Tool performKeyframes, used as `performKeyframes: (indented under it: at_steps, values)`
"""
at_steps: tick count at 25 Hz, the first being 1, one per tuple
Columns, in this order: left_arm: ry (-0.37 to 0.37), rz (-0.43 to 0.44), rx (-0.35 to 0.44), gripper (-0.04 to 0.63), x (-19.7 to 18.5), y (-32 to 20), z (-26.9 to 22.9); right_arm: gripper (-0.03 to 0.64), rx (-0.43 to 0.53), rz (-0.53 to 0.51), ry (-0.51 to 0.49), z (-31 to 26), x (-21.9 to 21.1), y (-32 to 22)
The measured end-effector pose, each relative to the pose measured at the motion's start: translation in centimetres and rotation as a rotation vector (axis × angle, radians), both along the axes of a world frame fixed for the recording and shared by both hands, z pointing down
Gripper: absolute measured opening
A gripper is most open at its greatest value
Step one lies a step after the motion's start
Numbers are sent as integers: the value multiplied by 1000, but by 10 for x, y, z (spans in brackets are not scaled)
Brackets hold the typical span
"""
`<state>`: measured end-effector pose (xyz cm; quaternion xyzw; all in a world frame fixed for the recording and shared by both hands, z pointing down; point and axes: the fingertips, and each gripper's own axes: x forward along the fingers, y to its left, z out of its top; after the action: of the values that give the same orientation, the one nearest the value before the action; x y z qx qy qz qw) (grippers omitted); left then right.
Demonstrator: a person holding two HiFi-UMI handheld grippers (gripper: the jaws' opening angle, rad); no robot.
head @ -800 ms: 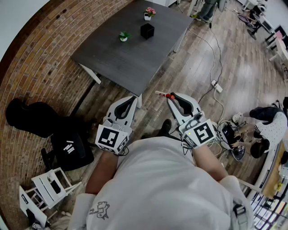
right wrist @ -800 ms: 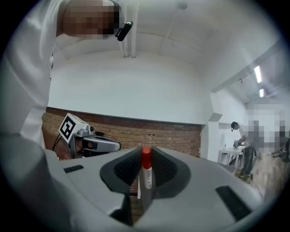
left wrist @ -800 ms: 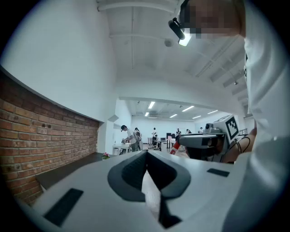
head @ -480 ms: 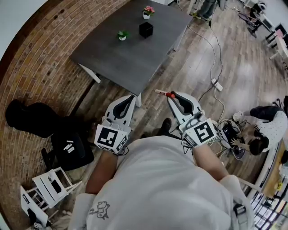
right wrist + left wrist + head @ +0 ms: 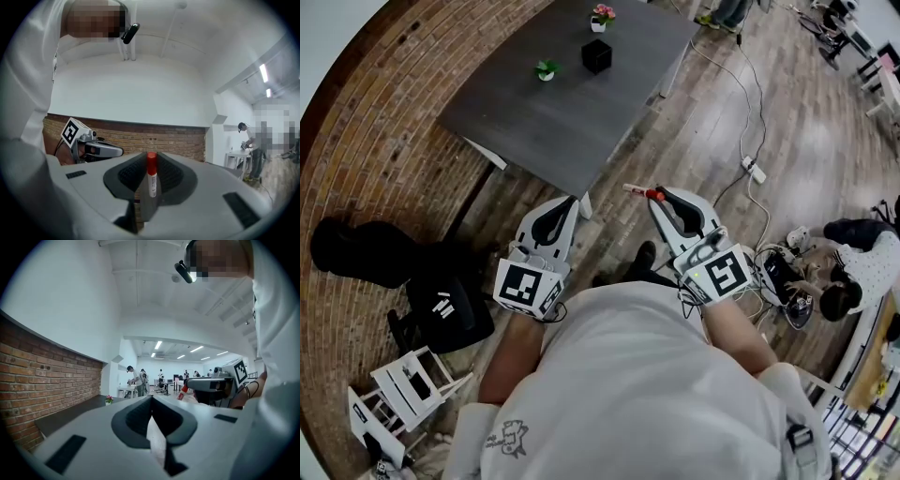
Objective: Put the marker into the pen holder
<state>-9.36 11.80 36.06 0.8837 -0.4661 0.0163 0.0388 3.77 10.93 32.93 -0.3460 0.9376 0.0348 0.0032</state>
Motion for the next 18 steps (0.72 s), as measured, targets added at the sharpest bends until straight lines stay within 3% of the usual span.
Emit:
performKeyframes:
  at_steps: [18]
  values:
    - [-10, -2, -16, 11, 101, -121, 7, 67, -13, -17, -8, 6, 100, -118]
